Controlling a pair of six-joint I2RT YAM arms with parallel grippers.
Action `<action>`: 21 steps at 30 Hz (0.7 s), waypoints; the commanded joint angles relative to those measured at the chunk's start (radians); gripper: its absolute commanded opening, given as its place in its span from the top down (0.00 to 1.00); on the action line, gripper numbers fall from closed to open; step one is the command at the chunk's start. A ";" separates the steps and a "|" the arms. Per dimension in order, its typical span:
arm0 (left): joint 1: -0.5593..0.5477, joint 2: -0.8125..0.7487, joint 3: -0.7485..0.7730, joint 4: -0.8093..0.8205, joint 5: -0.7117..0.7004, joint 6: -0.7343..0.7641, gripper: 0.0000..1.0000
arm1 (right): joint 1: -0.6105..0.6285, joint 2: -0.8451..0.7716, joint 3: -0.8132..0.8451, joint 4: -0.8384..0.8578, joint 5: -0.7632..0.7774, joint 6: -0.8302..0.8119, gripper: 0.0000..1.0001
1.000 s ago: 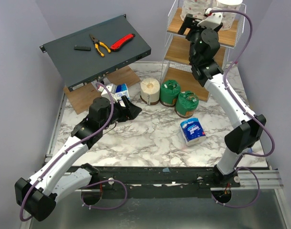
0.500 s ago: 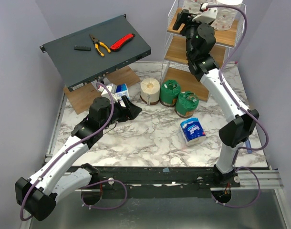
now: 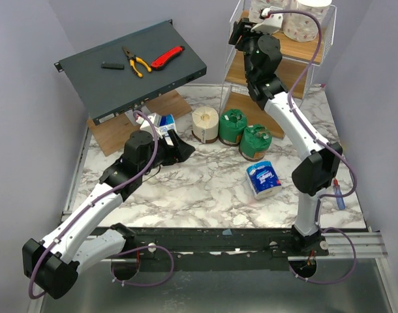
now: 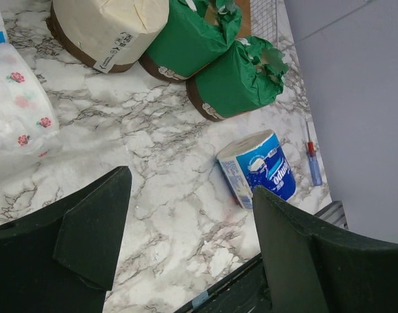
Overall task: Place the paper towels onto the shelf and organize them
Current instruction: Adjust the paper towel on the shelf.
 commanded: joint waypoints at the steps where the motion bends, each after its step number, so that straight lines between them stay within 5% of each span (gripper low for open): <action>1: 0.006 -0.002 0.034 -0.011 -0.010 0.018 0.23 | 0.002 0.073 0.079 -0.007 0.052 -0.011 0.39; 21: 0.012 0.024 0.041 -0.008 -0.007 0.025 0.23 | -0.073 0.058 0.004 0.048 0.146 0.018 0.28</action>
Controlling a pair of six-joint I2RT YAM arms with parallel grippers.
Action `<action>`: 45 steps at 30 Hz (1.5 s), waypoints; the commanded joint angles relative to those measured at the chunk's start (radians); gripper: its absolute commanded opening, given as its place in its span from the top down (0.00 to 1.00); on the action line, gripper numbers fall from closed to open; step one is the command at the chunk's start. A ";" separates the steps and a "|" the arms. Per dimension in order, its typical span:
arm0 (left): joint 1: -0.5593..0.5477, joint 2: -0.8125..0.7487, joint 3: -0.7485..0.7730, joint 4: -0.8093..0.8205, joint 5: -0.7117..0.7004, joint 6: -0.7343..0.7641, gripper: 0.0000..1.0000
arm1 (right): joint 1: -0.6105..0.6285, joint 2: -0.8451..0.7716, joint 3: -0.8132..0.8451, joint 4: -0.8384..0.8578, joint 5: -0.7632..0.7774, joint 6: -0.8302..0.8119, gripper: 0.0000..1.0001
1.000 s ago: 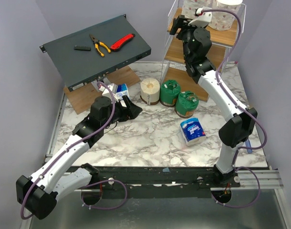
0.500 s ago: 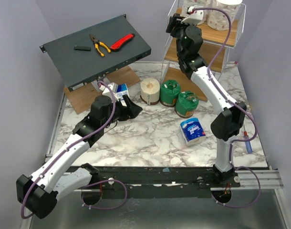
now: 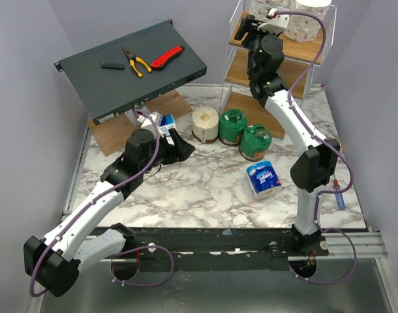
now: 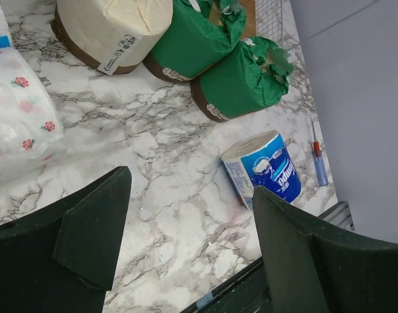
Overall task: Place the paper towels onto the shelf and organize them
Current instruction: Adjust the paper towel on the shelf.
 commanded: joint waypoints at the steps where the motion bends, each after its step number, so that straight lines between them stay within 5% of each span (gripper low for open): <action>1: 0.006 0.005 0.025 -0.002 -0.005 0.006 0.23 | -0.037 -0.015 -0.046 -0.024 0.075 0.017 0.27; 19: 0.006 0.008 0.018 0.008 0.017 -0.002 0.23 | -0.080 -0.163 -0.253 0.025 0.134 0.005 0.25; 25: 0.006 -0.003 0.016 0.010 0.023 -0.008 0.23 | -0.079 -0.238 -0.323 0.055 -0.037 0.038 0.23; 34: 0.006 -0.049 0.025 -0.013 0.002 -0.008 0.23 | -0.052 -0.371 -0.265 -0.161 -0.285 0.156 0.16; 41: 0.006 -0.132 0.026 -0.056 -0.057 0.001 0.23 | -0.019 -0.559 -0.416 -0.246 -0.474 0.274 0.16; 45: 0.009 -0.175 0.010 -0.077 -0.093 0.004 0.23 | 0.047 -0.634 -0.512 -0.307 -0.451 0.254 0.16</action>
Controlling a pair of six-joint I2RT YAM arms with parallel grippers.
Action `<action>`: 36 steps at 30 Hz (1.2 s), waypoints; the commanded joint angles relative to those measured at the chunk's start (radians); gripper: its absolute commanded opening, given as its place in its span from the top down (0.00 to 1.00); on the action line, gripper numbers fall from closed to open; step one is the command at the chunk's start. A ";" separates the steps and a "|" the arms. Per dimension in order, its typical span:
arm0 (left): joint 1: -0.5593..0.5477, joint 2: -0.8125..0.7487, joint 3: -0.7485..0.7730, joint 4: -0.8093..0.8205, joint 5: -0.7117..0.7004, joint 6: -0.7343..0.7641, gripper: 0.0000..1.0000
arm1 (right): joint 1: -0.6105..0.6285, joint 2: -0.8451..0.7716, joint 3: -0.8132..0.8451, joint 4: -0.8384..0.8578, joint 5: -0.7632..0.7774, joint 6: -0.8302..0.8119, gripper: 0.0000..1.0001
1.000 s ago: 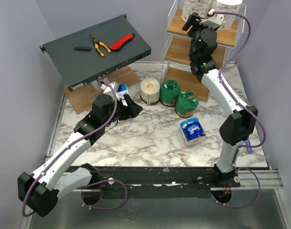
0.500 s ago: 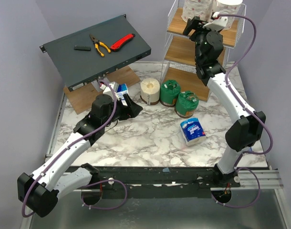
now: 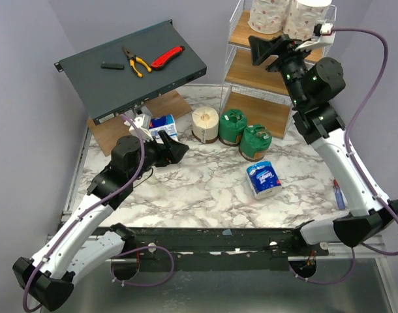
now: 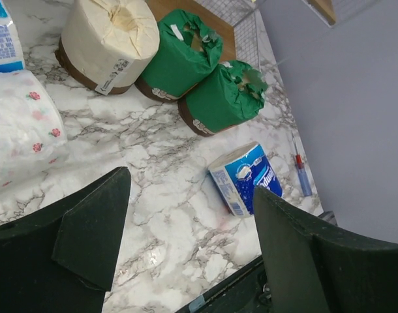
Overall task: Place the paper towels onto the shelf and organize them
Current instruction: Adjust the paper towel on the shelf, then adjust the paper towel at the center of the board.
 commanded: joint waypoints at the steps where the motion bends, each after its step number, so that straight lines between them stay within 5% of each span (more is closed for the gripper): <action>1: 0.010 -0.056 0.005 -0.033 -0.065 0.008 0.23 | 0.065 -0.065 -0.127 -0.108 -0.046 0.023 0.16; 10: 0.026 -0.095 0.002 -0.119 -0.174 0.029 0.20 | 0.148 -0.116 -0.381 -0.194 -0.093 0.098 0.18; 17: 0.071 -0.091 -0.007 -0.230 -0.294 -0.004 0.06 | 0.342 -0.101 -0.572 -0.156 -0.068 0.102 0.18; 25: 0.222 -0.089 -0.145 -0.139 -0.089 -0.131 0.07 | 0.338 -0.030 -0.822 0.258 -0.202 0.319 0.11; 29: 0.336 -0.091 -0.238 -0.019 0.067 -0.203 0.08 | 0.309 0.101 -0.813 0.389 -0.328 0.418 0.11; 36: 0.371 -0.058 -0.286 0.064 0.142 -0.280 0.11 | 0.234 0.353 -0.762 0.613 -0.495 0.553 0.11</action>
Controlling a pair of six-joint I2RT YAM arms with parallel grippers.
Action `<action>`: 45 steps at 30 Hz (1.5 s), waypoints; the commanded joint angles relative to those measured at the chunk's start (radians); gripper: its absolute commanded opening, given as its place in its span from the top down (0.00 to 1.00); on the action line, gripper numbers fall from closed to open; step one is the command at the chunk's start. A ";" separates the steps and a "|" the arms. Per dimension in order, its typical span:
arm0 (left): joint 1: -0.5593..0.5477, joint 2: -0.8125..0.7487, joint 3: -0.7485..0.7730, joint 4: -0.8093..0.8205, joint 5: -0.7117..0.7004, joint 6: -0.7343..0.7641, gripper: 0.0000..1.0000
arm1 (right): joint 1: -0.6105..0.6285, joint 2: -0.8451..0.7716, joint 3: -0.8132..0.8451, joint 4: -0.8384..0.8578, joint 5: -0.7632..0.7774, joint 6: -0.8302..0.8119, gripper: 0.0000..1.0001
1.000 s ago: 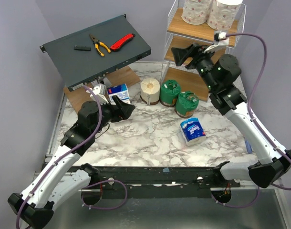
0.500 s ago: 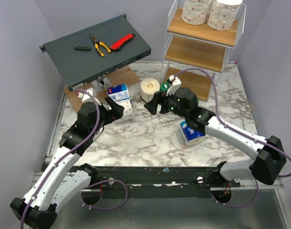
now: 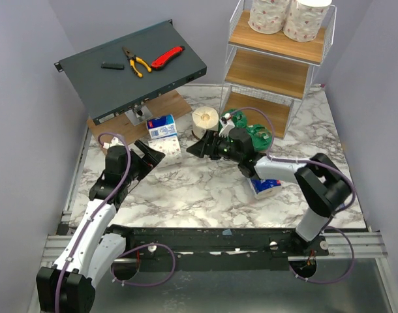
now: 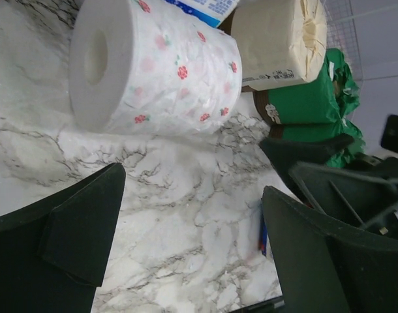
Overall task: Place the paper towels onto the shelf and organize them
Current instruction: Adjust the paper towel at the center of the board.
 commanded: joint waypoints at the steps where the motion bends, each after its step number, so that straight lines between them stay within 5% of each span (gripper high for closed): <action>1: 0.011 -0.007 -0.004 0.071 0.088 -0.054 0.11 | -0.048 0.147 0.063 0.212 -0.162 0.112 0.11; 10: 0.011 -0.110 0.010 -0.096 0.020 0.043 0.11 | -0.063 0.347 0.173 0.335 -0.289 0.148 0.09; 28: 0.011 -0.111 -0.025 -0.113 0.037 0.035 0.11 | -0.043 0.513 0.341 0.304 -0.310 0.115 0.10; 45: 0.011 -0.126 -0.030 -0.130 0.035 0.043 0.11 | 0.008 0.524 0.339 0.352 -0.342 0.152 0.23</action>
